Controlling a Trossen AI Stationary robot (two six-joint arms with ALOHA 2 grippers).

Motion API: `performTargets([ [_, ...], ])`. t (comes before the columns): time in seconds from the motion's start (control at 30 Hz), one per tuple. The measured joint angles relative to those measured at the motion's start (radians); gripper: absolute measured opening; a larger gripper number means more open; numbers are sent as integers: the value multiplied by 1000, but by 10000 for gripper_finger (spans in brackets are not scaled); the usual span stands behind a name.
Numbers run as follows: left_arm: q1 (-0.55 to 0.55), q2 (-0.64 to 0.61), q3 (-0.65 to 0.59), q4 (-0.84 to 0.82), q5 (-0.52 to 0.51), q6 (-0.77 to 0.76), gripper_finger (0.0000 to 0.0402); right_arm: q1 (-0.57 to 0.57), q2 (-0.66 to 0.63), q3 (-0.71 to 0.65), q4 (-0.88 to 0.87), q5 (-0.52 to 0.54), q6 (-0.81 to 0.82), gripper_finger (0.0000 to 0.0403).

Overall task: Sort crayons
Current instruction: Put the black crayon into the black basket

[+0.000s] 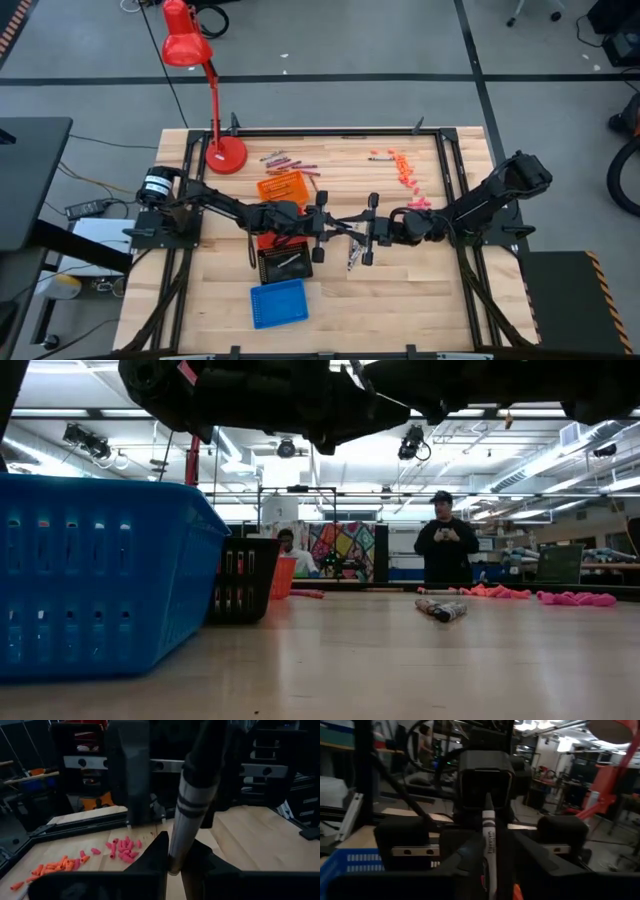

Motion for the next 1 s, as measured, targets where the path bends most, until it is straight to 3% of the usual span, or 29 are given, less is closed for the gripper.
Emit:
performTargets([
  [0.2, 0, -42, -1, -126, 0, -1, 36, 45, -95, 0, -119, 108, -43, 170],
  [0.4, -21, -212, 0, -502, -11, -75, 37, 88, -267, 1, -392, 227, -28, 184],
  [0.53, -63, -329, 0, -818, -6, -211, 37, 88, -325, 0, -647, 184, 113, 182],
  [0.7, -136, -394, -1, -1095, 3, -462, 38, 71, -313, 0, -731, 161, 120, 181],
  [0.83, -194, -394, -2, -1158, 6, -606, 38, 23, -281, 0, -697, 129, 59, 181],
  [1.0, -237, -374, -2, -1203, 3, -761, 38, -63, -249, 0, -687, 12, 54, 181],
])
